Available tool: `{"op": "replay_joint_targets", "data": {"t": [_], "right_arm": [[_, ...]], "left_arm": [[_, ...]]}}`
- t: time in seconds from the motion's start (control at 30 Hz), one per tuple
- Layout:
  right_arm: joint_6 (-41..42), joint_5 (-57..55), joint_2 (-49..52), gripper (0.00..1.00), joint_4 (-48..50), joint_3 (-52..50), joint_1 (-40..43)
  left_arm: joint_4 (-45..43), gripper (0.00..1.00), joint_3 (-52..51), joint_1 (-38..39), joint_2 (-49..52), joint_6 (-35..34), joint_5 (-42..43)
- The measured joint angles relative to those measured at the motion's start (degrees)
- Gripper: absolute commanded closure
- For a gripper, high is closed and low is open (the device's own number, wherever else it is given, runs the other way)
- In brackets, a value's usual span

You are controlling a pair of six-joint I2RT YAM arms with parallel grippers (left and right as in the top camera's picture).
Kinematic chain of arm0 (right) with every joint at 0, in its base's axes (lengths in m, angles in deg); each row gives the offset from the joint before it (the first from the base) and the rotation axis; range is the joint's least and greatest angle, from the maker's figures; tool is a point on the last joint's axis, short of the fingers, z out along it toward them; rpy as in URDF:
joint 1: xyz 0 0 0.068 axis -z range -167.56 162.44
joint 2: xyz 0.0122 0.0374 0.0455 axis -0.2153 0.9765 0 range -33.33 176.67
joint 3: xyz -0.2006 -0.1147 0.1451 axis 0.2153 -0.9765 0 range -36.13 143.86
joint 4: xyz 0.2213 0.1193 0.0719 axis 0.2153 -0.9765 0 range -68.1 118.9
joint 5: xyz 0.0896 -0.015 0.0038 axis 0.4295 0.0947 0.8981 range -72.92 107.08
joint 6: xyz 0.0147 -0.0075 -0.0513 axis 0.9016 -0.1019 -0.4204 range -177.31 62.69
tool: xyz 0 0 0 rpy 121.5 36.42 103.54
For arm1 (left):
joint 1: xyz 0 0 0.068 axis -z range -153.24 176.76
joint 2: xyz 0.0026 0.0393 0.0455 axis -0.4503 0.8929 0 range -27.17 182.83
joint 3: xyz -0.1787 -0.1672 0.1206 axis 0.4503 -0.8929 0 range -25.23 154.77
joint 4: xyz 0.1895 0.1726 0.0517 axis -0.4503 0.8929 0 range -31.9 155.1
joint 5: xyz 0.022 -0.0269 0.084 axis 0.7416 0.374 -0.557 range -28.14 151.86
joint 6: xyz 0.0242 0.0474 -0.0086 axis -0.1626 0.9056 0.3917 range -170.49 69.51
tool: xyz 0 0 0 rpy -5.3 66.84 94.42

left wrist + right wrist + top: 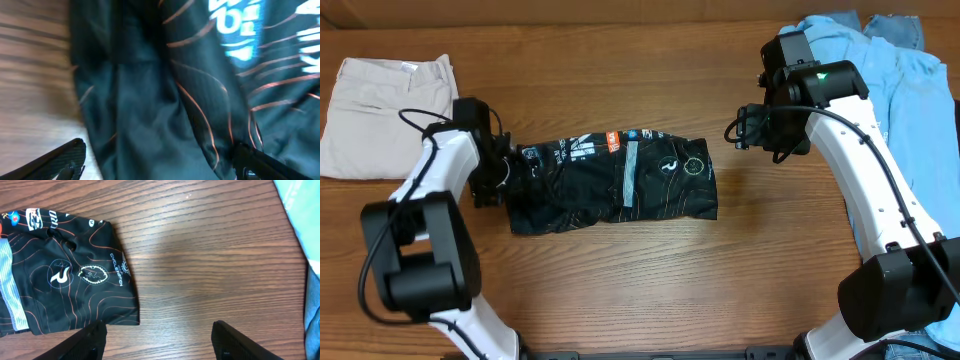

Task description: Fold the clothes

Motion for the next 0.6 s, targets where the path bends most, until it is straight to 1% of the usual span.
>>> {"op": "replay_joint_targets", "data": {"t": [0.17, 0.23, 0.27, 0.3, 0.33, 0.37, 0.4, 0.47, 0.53, 0.57, 0.6], "right_arm": [[0.0, 0.0, 0.0, 0.29, 0.0, 0.0, 0.0], [0.0, 0.0, 0.0, 0.29, 0.0, 0.0, 0.0], [0.0, 0.0, 0.0, 0.29, 0.0, 0.0, 0.0], [0.0, 0.0, 0.0, 0.29, 0.0, 0.0, 0.0], [0.0, 0.0, 0.0, 0.29, 0.0, 0.0, 0.0], [0.0, 0.0, 0.0, 0.29, 0.0, 0.0, 0.0], [0.0, 0.0, 0.0, 0.29, 0.0, 0.0, 0.0], [0.0, 0.0, 0.0, 0.29, 0.0, 0.0, 0.0], [0.0, 0.0, 0.0, 0.29, 0.0, 0.0, 0.0], [0.0, 0.0, 0.0, 0.29, 0.0, 0.0, 0.0], [0.0, 0.0, 0.0, 0.29, 0.0, 0.0, 0.0]], "left_arm": [[0.2, 0.04, 1.4, 0.0, 2.3, -0.5, 0.4], [0.7, 0.07, 2.0, 0.0, 2.9, -0.9, 0.3], [0.9, 0.14, 2.2, 0.0, 3.1, -1.1, 0.1], [1.0, 0.25, 2.4, 0.0, 3.4, -1.4, -0.2], [0.9, 0.4, 2.6, 0.0, 3.6, -1.4, -0.7], [0.8, 0.49, 2.8, 0.0, 3.8, -1.7, -0.9], [0.6, 0.64, 2.9, -0.2, 4.0, -1.7, -1.2], [0.7, 0.83, 3.0, -0.7, 4.4, -1.6, -1.2], [1.2, 0.93, 3.1, -1.0, 4.7, -1.7, -0.5], [1.8, 0.96, 3.4, -1.3, 4.9, -1.5, 0.2], [2.5, 0.96, 3.5, -1.4, 5.1, -1.5, 0.7]]}}
